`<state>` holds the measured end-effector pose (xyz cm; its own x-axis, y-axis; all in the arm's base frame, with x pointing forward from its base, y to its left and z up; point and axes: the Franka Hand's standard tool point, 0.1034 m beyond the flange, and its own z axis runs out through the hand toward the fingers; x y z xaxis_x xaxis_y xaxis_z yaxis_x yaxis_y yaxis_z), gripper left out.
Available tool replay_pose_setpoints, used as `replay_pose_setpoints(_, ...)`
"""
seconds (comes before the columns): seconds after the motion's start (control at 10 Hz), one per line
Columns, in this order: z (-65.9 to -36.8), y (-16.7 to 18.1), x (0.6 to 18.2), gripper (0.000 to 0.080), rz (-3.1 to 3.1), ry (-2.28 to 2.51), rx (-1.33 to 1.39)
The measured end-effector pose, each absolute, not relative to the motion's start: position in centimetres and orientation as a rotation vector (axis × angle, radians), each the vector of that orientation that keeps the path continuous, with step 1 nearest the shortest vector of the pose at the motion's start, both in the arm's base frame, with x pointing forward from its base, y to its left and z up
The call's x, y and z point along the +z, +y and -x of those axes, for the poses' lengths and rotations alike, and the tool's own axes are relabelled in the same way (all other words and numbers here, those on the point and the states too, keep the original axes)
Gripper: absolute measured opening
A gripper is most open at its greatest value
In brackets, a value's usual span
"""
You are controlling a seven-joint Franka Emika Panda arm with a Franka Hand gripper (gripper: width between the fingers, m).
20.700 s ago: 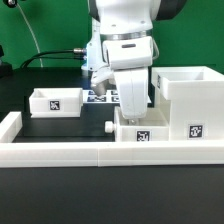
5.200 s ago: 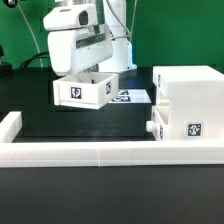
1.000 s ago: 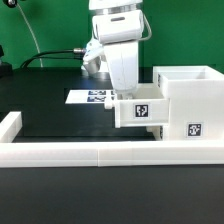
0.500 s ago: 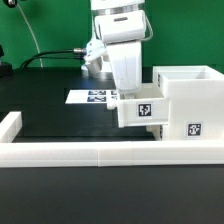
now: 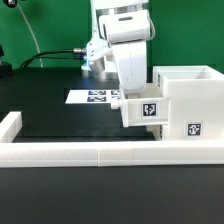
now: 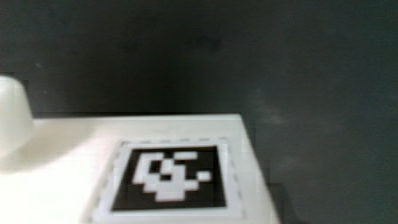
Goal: Assemble drawer
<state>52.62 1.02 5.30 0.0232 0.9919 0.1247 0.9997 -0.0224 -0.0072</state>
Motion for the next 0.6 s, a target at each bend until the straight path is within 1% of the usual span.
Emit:
replay_pose_setpoints(0.3, -52.95, 1.38, 5.41, 0.0044, 2.152, -2.160, -0.115)
replay_pose_setpoints(0.4, -52.93, 1.32, 5.40, 0.0119, 2.154, -2.159, -0.116)
replay_pose_setpoints(0.5, -52.93, 1.31, 5.39, 0.0119, 2.154, -2.158, -0.115)
replay_pose_setpoints(0.6, -52.93, 1.30, 5.39, 0.0256, 2.155, -2.158, -0.115)
